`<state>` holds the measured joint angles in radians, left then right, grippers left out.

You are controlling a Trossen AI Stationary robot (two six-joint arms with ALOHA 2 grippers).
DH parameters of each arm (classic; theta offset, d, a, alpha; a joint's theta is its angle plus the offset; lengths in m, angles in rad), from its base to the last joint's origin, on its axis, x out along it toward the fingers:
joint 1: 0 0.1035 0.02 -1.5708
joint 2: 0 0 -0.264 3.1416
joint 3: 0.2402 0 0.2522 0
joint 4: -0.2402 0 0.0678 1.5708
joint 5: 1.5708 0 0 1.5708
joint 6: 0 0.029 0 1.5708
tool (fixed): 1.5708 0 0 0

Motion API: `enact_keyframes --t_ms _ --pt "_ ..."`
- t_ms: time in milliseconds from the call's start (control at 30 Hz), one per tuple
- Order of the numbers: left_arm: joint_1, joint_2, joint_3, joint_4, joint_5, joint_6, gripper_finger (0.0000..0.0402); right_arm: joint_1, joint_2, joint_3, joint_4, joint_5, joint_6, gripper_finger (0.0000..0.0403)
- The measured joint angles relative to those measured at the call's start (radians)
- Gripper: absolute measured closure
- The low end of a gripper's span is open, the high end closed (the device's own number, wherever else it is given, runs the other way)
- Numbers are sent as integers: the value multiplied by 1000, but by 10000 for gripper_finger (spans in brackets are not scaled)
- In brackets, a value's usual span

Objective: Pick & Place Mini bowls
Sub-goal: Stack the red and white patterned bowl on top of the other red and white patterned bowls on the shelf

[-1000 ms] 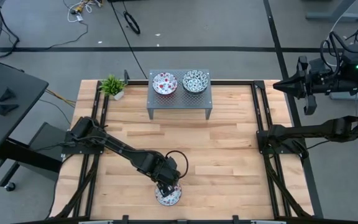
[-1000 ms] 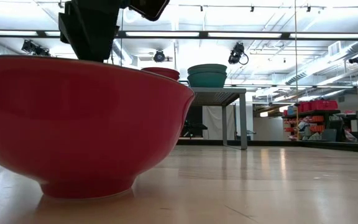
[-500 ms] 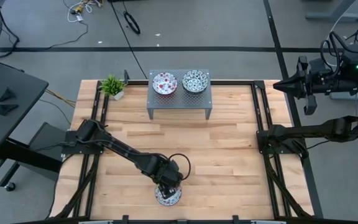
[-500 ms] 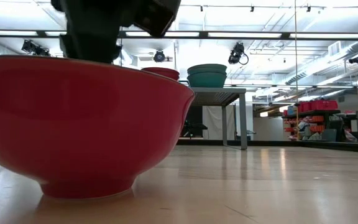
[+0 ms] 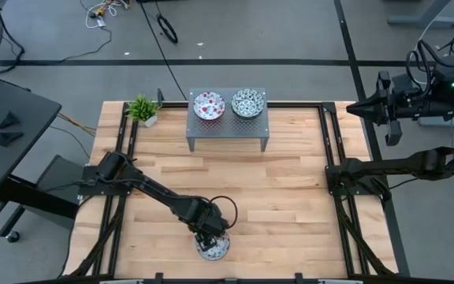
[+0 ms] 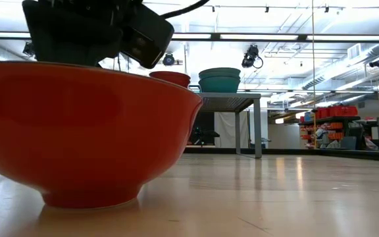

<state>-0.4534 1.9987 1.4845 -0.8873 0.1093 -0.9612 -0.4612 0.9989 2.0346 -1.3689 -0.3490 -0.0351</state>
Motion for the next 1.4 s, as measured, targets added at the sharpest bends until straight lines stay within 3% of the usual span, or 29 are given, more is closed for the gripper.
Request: enact_keyframes --t_ms 500,1200,1400 --pt "3 -5 0 25 1 -69 234 0 0 0 0 0 0 378" --pt "8 -5 0 25 6 -66 311 0 0 0 0 0 0 378" --pt "8 -5 0 25 9 -64 354 0 0 0 0 0 0 378"
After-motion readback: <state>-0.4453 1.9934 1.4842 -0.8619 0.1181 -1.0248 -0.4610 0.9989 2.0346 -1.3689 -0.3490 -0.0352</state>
